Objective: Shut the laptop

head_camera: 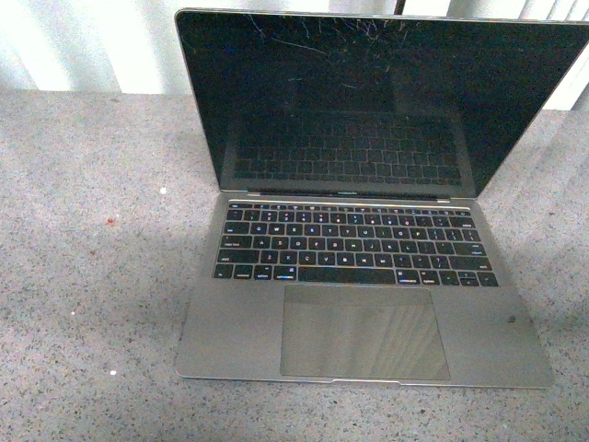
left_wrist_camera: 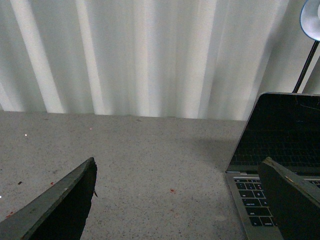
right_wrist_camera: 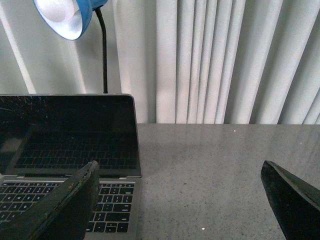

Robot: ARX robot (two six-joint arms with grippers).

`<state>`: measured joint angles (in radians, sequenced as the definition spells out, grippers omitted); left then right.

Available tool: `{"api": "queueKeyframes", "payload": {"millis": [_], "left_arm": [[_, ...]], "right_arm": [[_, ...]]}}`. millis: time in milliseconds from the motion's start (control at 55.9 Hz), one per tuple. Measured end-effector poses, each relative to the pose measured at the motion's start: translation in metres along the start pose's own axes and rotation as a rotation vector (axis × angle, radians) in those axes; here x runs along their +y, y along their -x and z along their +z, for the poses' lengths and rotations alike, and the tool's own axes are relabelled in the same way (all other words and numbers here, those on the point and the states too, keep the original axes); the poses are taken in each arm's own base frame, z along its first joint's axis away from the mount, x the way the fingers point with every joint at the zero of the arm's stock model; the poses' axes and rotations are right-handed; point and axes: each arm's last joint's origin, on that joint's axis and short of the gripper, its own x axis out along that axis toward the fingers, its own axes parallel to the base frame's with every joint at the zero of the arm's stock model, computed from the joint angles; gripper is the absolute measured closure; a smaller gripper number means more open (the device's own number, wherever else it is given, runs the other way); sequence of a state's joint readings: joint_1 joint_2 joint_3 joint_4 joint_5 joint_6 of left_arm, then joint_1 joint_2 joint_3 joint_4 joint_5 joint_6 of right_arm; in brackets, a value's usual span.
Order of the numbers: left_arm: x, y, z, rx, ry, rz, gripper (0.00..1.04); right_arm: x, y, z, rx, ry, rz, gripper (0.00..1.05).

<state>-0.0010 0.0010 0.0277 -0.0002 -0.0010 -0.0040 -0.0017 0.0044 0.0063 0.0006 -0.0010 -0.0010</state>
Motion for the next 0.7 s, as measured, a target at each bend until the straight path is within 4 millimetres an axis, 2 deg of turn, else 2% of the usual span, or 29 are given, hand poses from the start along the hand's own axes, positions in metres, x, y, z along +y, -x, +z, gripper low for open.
{"api": "queueKeyframes", "payload": {"millis": [698], "left_arm": [[0.0000,0.0000,0.0000,0.000,0.000,0.000,0.07]], "right_arm": [[0.0000,0.0000,0.0000,0.000,0.000,0.000,0.07]]}}
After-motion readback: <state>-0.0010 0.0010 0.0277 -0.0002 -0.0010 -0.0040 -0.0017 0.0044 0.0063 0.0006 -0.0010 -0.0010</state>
